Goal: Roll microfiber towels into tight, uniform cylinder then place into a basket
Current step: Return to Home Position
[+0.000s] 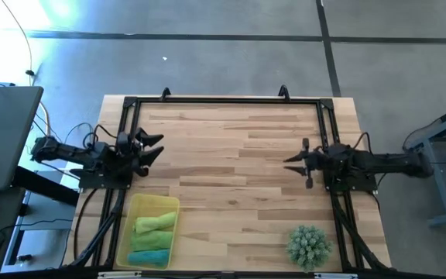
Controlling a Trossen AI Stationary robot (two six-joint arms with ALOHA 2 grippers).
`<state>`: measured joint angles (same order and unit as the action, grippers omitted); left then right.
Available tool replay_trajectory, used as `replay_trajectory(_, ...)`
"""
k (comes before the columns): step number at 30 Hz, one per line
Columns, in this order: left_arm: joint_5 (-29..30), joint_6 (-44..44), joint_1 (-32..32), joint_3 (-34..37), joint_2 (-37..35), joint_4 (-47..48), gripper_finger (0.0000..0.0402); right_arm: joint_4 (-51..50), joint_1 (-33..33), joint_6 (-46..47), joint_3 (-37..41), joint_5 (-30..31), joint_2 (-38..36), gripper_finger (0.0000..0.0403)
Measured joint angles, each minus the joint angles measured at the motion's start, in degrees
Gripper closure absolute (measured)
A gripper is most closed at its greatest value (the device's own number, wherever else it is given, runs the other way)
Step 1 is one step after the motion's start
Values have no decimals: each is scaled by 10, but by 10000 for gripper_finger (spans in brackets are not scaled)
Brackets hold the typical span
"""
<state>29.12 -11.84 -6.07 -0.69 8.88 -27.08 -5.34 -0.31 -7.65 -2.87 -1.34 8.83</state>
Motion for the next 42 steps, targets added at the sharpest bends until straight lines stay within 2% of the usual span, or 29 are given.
replay_trajectory(16,0,0,74,0,-87,7,147,0,-207,-2,0,0,-30,314)
replay_trajectory(24,0,0,99,0,-87,22,147,0,-294,0,0,0,-30,314)
replay_trajectory(31,0,0,120,0,-87,33,147,0,-333,0,0,0,-30,314)
replay_trajectory(42,0,0,124,0,-87,33,147,0,-338,-1,0,0,-29,314)
